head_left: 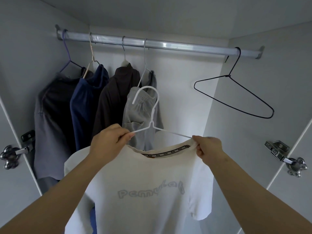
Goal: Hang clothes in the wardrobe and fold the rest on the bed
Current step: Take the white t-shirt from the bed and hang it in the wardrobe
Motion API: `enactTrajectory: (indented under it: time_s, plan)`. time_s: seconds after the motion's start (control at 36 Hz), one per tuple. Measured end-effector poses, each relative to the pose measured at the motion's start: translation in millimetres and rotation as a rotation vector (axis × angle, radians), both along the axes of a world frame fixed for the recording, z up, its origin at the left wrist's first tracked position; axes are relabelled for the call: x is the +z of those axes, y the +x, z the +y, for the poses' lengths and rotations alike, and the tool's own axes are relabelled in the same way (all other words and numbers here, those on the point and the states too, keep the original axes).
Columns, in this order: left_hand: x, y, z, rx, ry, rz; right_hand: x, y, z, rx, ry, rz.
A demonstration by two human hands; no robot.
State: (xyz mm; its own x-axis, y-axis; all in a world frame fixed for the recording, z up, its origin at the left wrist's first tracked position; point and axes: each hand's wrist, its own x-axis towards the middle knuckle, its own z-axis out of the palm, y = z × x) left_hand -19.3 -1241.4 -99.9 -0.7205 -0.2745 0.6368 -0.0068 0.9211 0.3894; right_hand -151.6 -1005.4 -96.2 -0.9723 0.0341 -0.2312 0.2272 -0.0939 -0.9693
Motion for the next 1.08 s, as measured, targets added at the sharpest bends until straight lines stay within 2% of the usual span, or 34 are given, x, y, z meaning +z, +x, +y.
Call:
enactTrajectory:
  time_s: [0.08,0.17,0.22,0.31,0.39,0.44,0.5,0.53,0.61,0.81,0.89,0.97,1.03,1.08]
  plan:
    - [-3.2,-0.1,1.9,0.002,0.003,-0.012,1.5,2.6,1.0,-0.06,0.583,0.373]
    - [-3.5,-1.1,6.0,0.011,0.003,0.003,-0.8,12.1,2.0,-0.012,1.027,0.684]
    - [-2.8,-1.8,5.8,0.023,0.001,0.022,-9.0,13.9,0.6,0.013,1.101,0.915]
    - [-1.0,-1.0,1.8,0.037,0.012,0.043,-16.7,15.4,-0.6,0.093,0.909,1.076]
    - [0.8,0.8,0.0,0.002,0.023,0.046,-11.9,18.8,-0.2,0.059,0.75,1.043]
    - [1.7,1.1,1.7,-0.028,0.027,0.052,-8.0,18.6,-1.1,0.039,0.865,0.967]
    - [3.8,1.2,4.9,-0.034,0.046,0.071,-6.6,16.0,-1.0,0.116,1.059,0.882]
    - [4.6,0.9,6.2,-0.032,0.054,0.079,-5.0,16.0,-0.2,0.166,1.086,0.841]
    - [5.5,-0.3,13.9,-0.07,0.054,0.084,0.9,23.4,-2.8,0.237,0.957,0.762]
    - [2.8,-7.7,27.5,-0.165,0.0,0.086,13.5,35.7,-19.7,0.129,0.976,0.897]
    - [5.1,-4.2,20.7,-0.17,0.024,0.094,9.9,29.6,-5.6,0.088,1.083,0.913]
    - [6.8,-2.7,15.8,-0.138,0.032,0.111,9.4,24.0,6.6,0.07,1.22,0.726]
    - [6.3,-3.5,19.1,-0.135,0.042,0.114,9.7,24.3,8.3,0.102,1.162,0.597]
    - [4.9,-5.5,25.0,-0.133,0.032,0.127,10.2,28.7,6.3,0.088,1.112,0.579]
